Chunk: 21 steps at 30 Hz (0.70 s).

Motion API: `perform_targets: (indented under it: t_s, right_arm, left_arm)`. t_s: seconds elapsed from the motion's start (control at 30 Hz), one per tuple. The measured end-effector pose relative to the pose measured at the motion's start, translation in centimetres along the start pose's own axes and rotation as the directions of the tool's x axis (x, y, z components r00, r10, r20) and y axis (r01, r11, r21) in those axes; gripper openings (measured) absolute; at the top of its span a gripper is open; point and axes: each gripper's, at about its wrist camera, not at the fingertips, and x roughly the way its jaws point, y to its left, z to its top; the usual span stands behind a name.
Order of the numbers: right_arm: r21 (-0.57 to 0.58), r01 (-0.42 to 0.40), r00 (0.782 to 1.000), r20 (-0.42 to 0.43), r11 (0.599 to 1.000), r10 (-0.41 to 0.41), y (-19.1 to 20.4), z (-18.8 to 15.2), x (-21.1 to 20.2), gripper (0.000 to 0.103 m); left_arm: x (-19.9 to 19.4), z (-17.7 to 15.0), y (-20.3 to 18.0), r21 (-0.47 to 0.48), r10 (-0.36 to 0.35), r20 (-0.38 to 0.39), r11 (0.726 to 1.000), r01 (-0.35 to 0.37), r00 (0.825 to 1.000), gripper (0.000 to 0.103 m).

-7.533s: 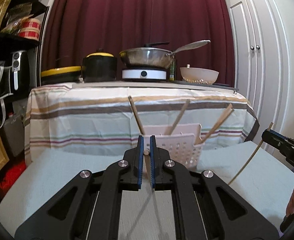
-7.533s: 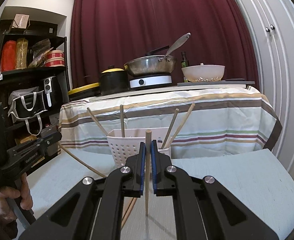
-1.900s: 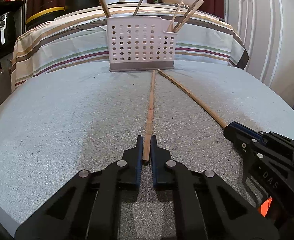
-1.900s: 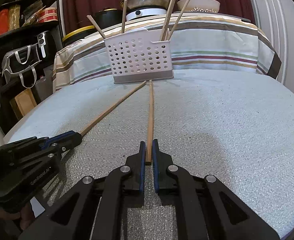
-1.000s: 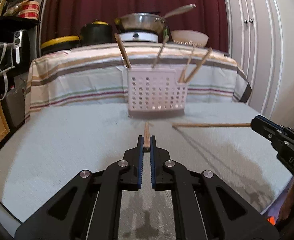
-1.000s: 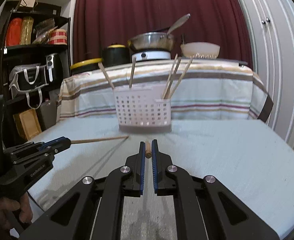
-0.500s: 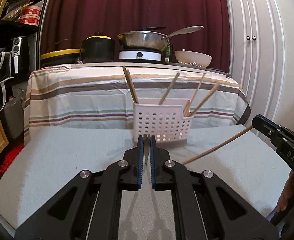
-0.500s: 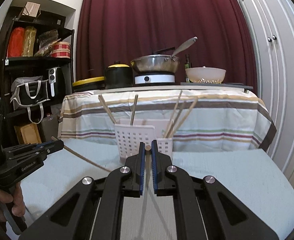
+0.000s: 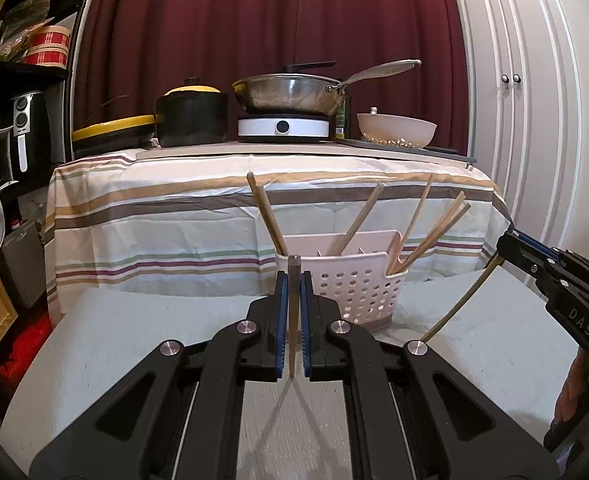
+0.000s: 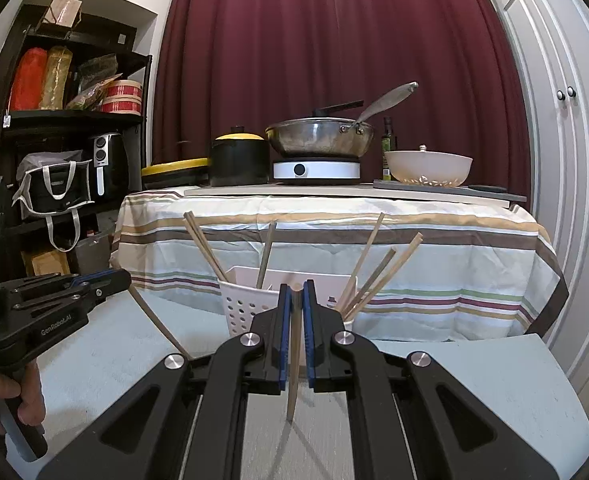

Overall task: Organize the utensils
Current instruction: 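Lift both held chopsticks upright and carry them over the caddy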

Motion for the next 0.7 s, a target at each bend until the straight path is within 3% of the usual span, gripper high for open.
perform_targets:
  t_s: [0.37, 0.7]
  right_arm:
    - [0.054, -0.021, 1.0, -0.007, 0.998, 0.021, -1.8, 1.8, 1.3, 0.007]
    - [0.055, -0.06, 0.996, 0.071, 0.997, 0.056, -2.7, 6.8, 0.8, 0.007]
  left_arm:
    - [0.8, 2.0, 0.6, 0.001, -0.018, 0.008, 1.0, 0.018, 1.0, 0.006]
    - [-1.0, 7.1, 0.1, 0.019, -0.066, 0.108, 0.998, 0.064, 0.992, 0.006]
